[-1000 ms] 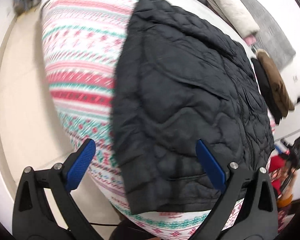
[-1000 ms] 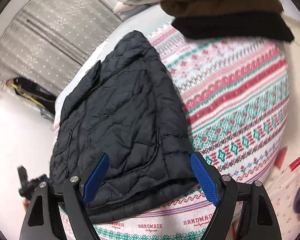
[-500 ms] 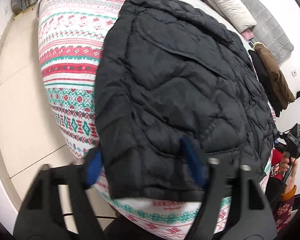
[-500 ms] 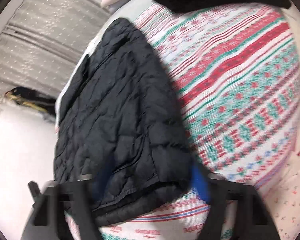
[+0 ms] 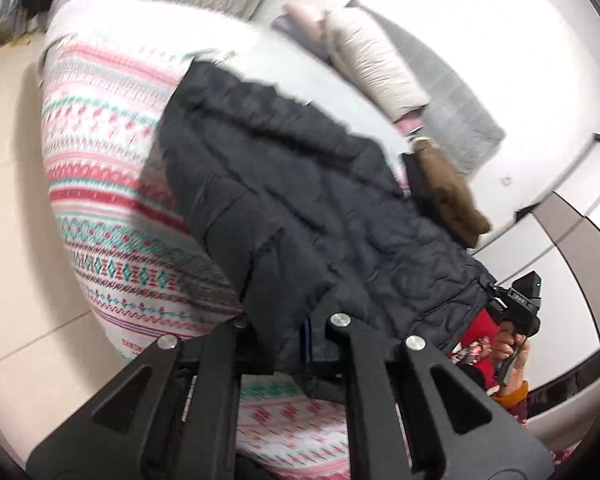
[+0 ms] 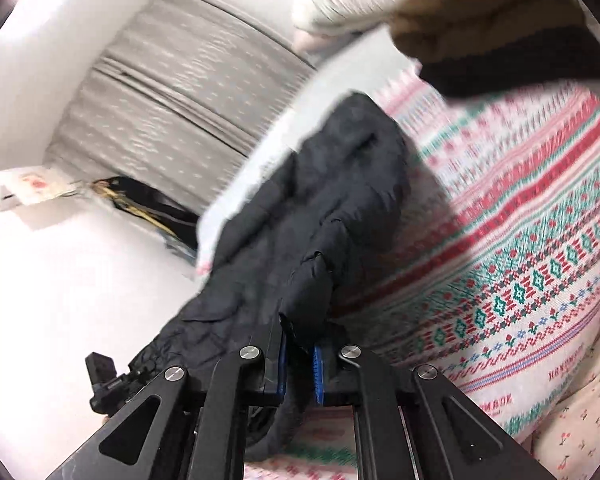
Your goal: Fold large clothes
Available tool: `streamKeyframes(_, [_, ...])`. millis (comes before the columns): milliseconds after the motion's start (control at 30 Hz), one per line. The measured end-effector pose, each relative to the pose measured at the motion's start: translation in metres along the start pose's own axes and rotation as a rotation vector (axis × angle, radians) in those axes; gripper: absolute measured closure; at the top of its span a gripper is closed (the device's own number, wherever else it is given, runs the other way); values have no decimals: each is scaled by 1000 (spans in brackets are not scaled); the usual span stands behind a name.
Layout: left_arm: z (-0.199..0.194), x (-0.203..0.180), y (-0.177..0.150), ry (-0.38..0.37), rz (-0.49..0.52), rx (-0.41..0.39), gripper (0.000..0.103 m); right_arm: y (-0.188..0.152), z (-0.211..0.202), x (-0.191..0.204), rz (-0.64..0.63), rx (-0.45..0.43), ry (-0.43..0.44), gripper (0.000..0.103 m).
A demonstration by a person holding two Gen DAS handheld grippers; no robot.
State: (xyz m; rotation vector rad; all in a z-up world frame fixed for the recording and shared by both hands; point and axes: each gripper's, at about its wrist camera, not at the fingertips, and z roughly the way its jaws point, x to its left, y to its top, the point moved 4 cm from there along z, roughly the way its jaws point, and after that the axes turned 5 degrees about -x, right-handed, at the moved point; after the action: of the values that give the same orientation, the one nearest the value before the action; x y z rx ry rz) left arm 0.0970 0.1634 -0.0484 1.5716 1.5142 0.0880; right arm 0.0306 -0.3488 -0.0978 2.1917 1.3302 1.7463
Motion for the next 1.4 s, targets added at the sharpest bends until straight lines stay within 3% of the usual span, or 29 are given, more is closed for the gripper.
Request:
streamKeyframes(200, [-60, -31, -10, -129, 42, -80, 94, -9, -57, 44, -73, -90, 68, 95])
streamKeyframes(433, [-114, -51, -24, -217, 60, -143, 94, -2, -141, 81, -130, -248, 158, 99])
streamKeyframes(533, [-114, -46, -35, -186, 61, -129, 94, 0, -158, 81, -179, -268, 78, 95])
streamKeyframes(600, [-108, -36, -44, -151, 44, -104, 94, -5, -153, 66, -158, -221, 35, 94])
streamKeyframes(667, [-103, -27, -49, -123, 19, -84, 94, -14, -136, 47, -127, -136, -21, 67])
streamKeyframes(700, [-104, -22, -52, -120, 4, -79, 94, -18, -129, 39, -114, -105, -56, 38])
streamKeyframes(733, [-104, -19, -53, -121, -9, -76, 94, -23, -119, 29, -104, -72, -97, 28])
streamKeyframes(900, [-107, -14, -54, -119, -13, -68, 94, -44, -71, -20, -62, 115, -279, 28])
streamKeyframes(1000, [-105, -15, -56, -115, -12, -58, 94, -57, -52, -41, -5, 219, -324, 28])
streamKeyframes(1100, [-103, -12, -59, -113, -16, -51, 94, -72, -40, -50, 52, 322, -295, 32])
streamKeyframes(1167, [-102, -10, -60, -112, -23, -47, 93, -82, -30, -46, 66, 387, -220, 55])
streamKeyframes(1200, [-102, -8, -60, -111, -28, -46, 94, -85, -27, -42, 62, 406, -183, 76])
streamKeyframes(1300, [-101, -4, -59, -109, -49, -51, 93, -89, -31, -22, 27, 378, -94, 90])
streamKeyframes(1400, [-107, -10, -57, -131, -43, -69, 94, -83, -51, 0, 23, 276, 1, 94])
